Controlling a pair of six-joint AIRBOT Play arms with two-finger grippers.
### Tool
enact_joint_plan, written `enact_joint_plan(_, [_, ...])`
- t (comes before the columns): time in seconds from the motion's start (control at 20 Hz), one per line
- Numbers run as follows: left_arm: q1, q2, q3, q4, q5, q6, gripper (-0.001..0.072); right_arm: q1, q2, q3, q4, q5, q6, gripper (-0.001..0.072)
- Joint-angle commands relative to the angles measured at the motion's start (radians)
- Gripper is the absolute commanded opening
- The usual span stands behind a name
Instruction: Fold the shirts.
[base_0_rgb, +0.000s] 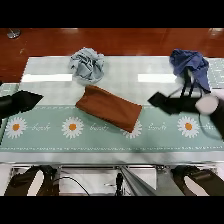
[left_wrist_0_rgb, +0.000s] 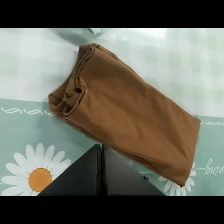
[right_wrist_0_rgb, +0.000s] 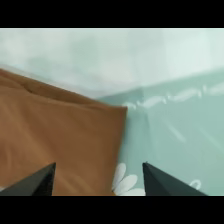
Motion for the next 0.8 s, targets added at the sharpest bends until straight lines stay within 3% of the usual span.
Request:
enact_joint_plan(0.0, [-0.066, -0.023, -0.002, 0.001, -0.008, 0.002, 0.0031, 0.014, -0.024, -0.222, 0.221, -0.164, -0.018, 0.0621])
enact_joint_plan(0.1, [-0.111, -0.053, -0.003, 0.001, -0.008, 0.003, 0.0031, 0.013, -0.161, -0.169, 0.404, -0.069, -0.275, 0.0621])
enact_joint_plan(0.25, [-0.161, -0.108, -0.003, 0.000, -0.001, 0.002, 0.0031, 0.013, -0.362, -0.056, 0.594, 0.065, -0.515, 0.0621])
enact_joint_plan(0.45, [-0.186, -0.151, -0.003, 0.000, 0.000, 0.002, 0.0031, 0.058, -0.523, 0.075, 0.620, 0.137, -0.560, 0.0620])
enact_joint_plan(0.5, [-0.186, -0.155, -0.003, 0.000, 0.000, 0.003, 0.0031, 0.088, -0.546, 0.105, 0.618, 0.155, -0.570, 0.0558])
enact_joint_plan(0.6, [-0.186, -0.158, -0.003, 0.001, 0.008, 0.003, 0.0031, 0.126, -0.566, 0.181, 0.608, 0.196, -0.639, 0.0017])
enact_joint_plan(0.75, [-0.186, -0.159, -0.003, 0.001, 0.027, 0.002, 0.0031, 0.103, -0.555, 0.377, 0.496, 0.307, -0.647, 0.0020])
